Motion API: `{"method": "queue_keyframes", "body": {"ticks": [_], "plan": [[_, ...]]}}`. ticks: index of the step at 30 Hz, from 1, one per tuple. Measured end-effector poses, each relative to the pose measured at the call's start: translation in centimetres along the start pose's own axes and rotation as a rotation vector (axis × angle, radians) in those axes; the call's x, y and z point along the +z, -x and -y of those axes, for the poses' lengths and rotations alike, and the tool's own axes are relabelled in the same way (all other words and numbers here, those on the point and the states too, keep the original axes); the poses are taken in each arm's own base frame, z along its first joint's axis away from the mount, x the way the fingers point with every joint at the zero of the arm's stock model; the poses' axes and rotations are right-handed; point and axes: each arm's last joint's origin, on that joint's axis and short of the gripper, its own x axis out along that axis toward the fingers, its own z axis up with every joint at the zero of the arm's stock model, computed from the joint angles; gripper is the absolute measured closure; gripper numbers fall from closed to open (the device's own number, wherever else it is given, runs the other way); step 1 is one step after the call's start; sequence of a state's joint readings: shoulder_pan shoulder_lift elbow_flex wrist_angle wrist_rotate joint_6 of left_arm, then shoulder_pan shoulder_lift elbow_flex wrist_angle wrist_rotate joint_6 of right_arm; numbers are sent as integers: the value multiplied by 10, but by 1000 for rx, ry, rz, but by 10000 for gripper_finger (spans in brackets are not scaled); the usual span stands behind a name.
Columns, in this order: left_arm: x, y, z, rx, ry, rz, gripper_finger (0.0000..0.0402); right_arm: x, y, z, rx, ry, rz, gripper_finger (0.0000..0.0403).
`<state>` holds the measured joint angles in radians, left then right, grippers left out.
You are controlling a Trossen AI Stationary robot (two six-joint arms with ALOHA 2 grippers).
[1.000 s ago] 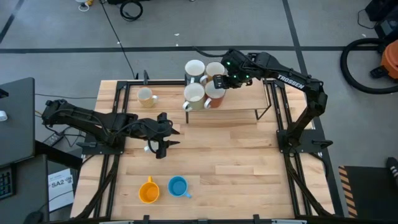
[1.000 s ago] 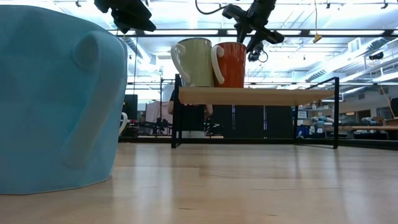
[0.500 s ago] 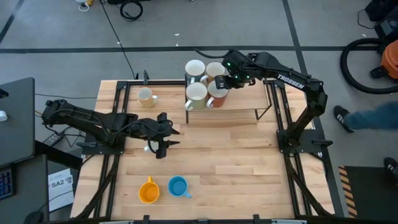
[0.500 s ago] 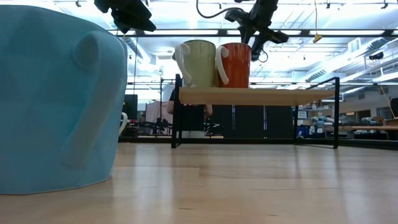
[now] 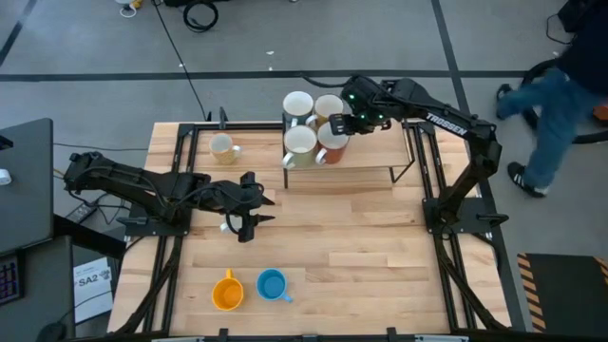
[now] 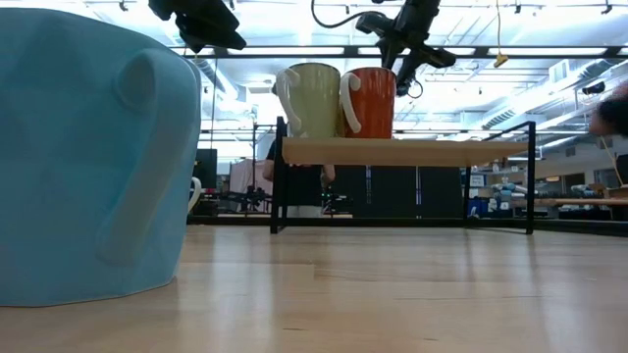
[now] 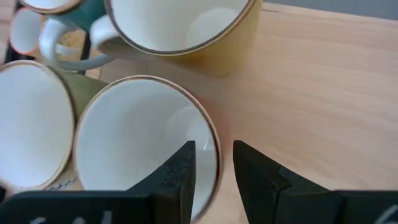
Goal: Place coffee mugs
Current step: Put the yellow patterned mug on the shelf
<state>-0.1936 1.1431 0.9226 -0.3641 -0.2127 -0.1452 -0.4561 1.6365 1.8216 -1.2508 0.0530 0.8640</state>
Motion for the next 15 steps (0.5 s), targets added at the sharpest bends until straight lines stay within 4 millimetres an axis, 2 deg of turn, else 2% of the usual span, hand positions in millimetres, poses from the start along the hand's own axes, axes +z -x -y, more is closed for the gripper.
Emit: {"method": "queue_keyframes", "body": {"ticks": [8, 15], "plan": [[0, 0, -2, 10, 6, 1, 210, -8, 42, 11, 80, 27, 66, 290], [8, 9, -23, 79, 49, 2, 210, -34, 84, 16, 173, 130, 121, 290]]}}
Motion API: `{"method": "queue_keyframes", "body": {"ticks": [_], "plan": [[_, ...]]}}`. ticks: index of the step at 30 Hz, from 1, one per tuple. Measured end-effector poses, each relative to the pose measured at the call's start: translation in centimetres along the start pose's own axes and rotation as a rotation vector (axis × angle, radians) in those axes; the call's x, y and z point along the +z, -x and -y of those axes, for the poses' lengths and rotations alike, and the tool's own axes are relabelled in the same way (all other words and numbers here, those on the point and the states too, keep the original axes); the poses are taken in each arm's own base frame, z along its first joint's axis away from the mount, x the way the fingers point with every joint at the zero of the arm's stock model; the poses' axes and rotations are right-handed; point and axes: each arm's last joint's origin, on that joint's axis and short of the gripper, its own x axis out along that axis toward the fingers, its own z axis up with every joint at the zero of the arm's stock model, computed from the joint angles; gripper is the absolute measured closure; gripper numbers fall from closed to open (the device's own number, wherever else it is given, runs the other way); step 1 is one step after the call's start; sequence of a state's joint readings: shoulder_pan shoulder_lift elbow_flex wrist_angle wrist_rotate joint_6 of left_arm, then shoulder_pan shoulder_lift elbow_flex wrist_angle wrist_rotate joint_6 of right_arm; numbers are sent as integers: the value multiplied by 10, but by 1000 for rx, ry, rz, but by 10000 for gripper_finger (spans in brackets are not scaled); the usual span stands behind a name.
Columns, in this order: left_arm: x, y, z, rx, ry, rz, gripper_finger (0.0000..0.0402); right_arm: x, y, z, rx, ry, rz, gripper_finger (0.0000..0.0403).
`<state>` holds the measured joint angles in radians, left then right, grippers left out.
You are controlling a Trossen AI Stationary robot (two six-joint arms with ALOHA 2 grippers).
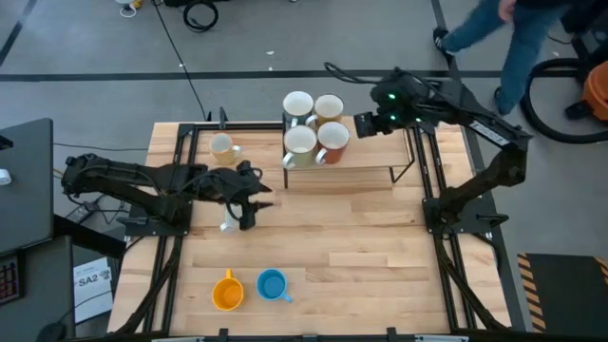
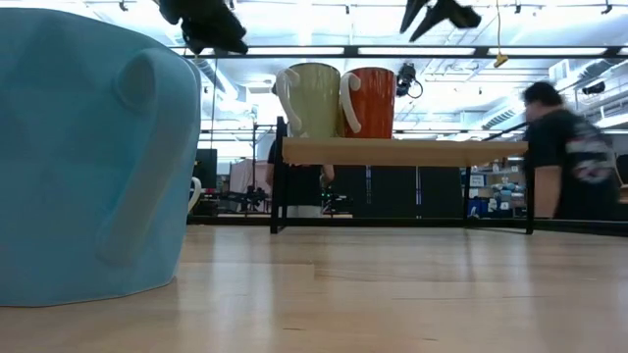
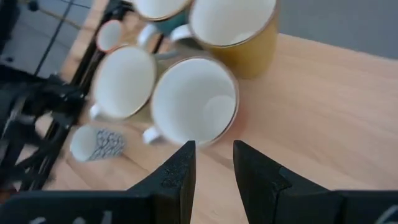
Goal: Place coffee mugs
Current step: Put the yellow patterned mug on the shelf
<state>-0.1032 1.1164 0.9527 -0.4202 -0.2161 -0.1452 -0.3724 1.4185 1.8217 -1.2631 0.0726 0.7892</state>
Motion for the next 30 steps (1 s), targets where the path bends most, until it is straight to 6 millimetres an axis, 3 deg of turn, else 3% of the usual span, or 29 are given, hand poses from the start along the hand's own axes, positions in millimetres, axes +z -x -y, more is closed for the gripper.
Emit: {"method": "queue_keyframes", "body": {"ticks": [6, 12, 18, 24, 30], "plan": [[21, 21, -30, 101, 17, -13, 210, -34, 21, -15, 5, 140, 35, 290], [28, 40, -69, 196, 28, -94, 210, -81, 11, -30, 10, 243, -39, 290], [8, 45, -113, 351, 118, -264, 210, -120, -3, -38, 22, 315, -110, 290], [-23, 44, -154, 385, 266, -365, 210, -151, -16, -44, 52, 380, -128, 290], [-55, 44, -179, 461, 341, -431, 210, -176, -33, -49, 125, 407, -128, 290]]}}
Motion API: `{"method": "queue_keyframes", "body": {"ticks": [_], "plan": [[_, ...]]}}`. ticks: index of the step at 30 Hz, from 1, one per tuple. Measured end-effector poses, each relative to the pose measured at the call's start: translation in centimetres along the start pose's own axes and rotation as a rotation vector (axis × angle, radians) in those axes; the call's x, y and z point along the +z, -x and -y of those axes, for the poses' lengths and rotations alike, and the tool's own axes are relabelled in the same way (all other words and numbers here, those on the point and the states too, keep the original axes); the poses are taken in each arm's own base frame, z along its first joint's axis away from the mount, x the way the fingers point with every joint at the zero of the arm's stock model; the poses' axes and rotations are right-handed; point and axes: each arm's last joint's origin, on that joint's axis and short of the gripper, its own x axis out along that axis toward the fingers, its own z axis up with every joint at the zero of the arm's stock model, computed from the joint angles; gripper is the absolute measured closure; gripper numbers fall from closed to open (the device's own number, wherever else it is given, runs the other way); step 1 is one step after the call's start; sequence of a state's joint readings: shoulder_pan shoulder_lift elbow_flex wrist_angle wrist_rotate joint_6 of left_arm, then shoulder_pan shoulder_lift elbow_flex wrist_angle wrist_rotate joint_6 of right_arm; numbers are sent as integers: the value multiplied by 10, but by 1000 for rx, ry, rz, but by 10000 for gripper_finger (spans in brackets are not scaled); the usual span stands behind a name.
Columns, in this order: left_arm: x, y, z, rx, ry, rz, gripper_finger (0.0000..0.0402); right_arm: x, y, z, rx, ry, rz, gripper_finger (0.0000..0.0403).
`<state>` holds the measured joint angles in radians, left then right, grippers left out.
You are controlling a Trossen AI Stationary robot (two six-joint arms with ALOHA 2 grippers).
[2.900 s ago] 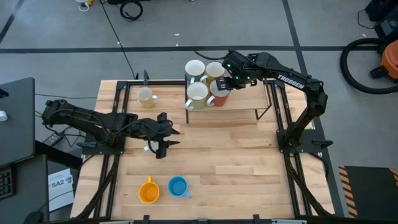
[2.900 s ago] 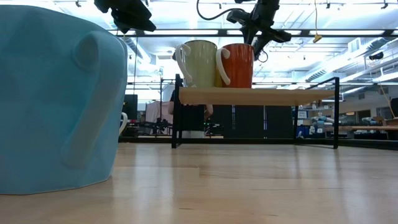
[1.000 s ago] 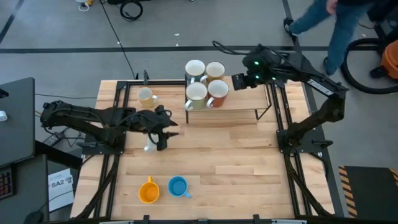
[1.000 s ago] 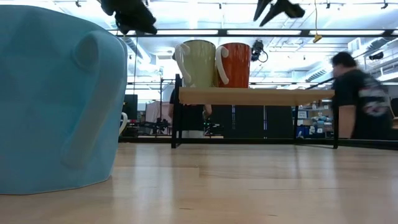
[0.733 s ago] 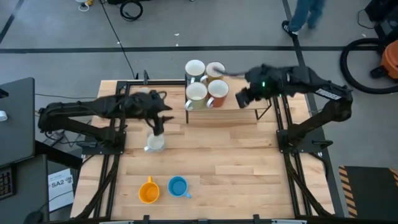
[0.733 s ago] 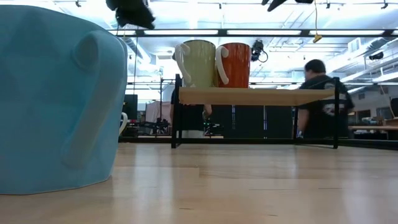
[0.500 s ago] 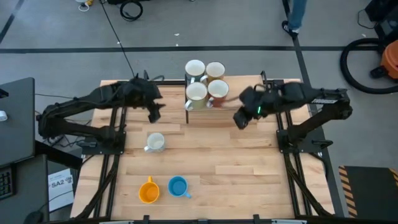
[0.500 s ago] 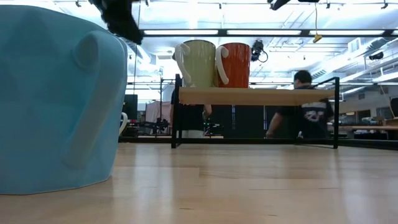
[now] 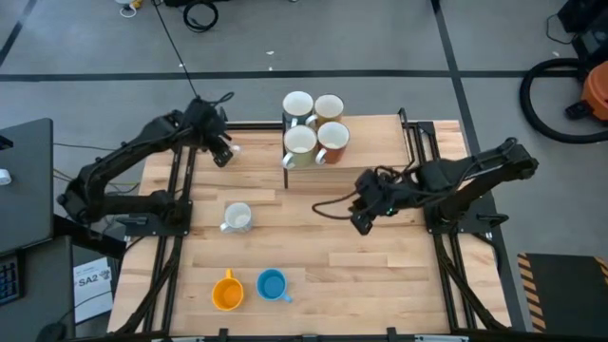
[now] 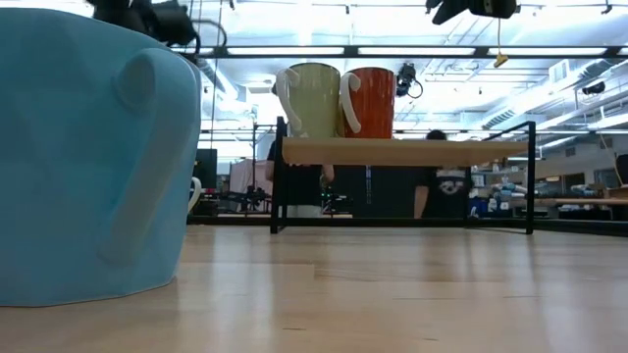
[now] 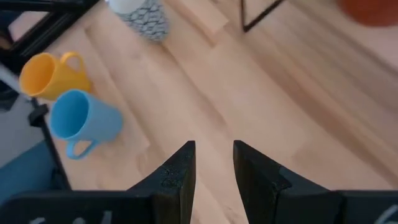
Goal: Place coffee mugs
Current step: Put the yellow patterned mug on the shelf
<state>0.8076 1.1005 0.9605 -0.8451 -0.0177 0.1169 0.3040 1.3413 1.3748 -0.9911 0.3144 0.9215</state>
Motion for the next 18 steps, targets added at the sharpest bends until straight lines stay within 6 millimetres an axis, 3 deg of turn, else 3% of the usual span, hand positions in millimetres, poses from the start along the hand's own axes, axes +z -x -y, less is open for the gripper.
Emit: {"method": "queue_keyframes", "body": {"ticks": [8, 18], "plan": [[-19, -28, -8, -83, 57, 10, 210, -17, -20, -8, 89, 18, -1, 290], [-30, -46, -8, -58, 47, 37, 210, -20, -22, -10, 100, 31, 2, 290]]}}
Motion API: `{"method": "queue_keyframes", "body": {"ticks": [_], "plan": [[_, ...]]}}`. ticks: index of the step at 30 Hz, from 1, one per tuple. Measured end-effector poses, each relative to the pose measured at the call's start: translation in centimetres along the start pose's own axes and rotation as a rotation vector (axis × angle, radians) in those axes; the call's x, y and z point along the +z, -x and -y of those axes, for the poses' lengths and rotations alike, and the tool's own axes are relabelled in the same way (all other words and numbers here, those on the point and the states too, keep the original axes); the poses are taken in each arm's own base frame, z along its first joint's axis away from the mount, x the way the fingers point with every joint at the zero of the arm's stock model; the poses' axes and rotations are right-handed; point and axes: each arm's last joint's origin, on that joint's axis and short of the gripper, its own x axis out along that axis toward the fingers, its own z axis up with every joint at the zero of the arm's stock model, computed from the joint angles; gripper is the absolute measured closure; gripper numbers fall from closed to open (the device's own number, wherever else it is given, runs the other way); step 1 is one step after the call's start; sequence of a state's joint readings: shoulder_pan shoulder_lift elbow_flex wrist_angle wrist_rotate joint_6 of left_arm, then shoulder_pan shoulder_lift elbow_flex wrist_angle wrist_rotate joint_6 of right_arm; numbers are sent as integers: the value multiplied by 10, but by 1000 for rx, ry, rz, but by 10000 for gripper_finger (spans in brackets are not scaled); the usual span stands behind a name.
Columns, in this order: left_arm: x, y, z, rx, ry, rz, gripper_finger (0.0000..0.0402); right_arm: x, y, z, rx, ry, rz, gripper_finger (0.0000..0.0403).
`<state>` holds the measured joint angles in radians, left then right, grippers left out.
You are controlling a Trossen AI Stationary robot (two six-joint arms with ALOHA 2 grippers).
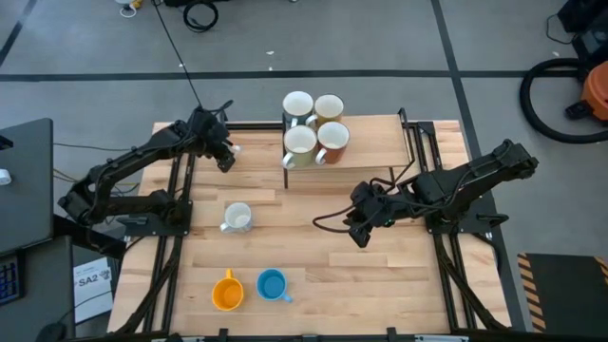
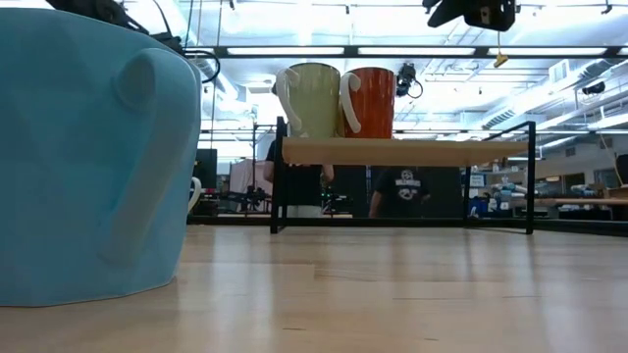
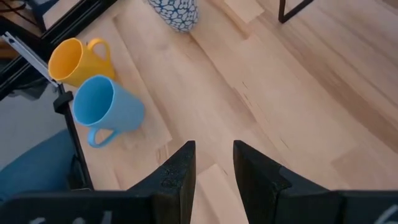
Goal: Place coffee mugs
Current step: Put the yellow patterned mug on the shelf
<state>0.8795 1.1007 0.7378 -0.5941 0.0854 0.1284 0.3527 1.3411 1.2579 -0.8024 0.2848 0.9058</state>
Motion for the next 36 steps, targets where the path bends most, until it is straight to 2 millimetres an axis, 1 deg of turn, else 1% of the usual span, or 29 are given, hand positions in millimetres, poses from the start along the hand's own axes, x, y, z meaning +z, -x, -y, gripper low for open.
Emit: {"method": "queue_keyframes", "body": {"ticks": [6, 14, 19, 21, 26, 30, 36], "plan": [[-6, -8, 0, 7, -1, 19, 210, 0, 0, 0, 3, 17, 5, 290], [-21, -22, 0, 10, -1, 17, 210, 0, 0, 0, 3, 18, 5, 290], [-27, -25, 0, 52, -17, -6, 210, 0, 0, 0, 3, 18, 5, 290], [-26, -25, -1, 79, -42, -8, 210, 0, 0, 0, 3, 18, 5, 290], [-26, -25, -2, 109, -42, -10, 211, 0, 0, 0, 2, 18, 5, 290], [-26, -25, -2, 110, -42, -9, 234, 0, 0, 0, 2, 18, 5, 290], [-26, -25, -2, 111, -41, -8, 300, 0, 0, 0, 2, 18, 5, 290]]}}
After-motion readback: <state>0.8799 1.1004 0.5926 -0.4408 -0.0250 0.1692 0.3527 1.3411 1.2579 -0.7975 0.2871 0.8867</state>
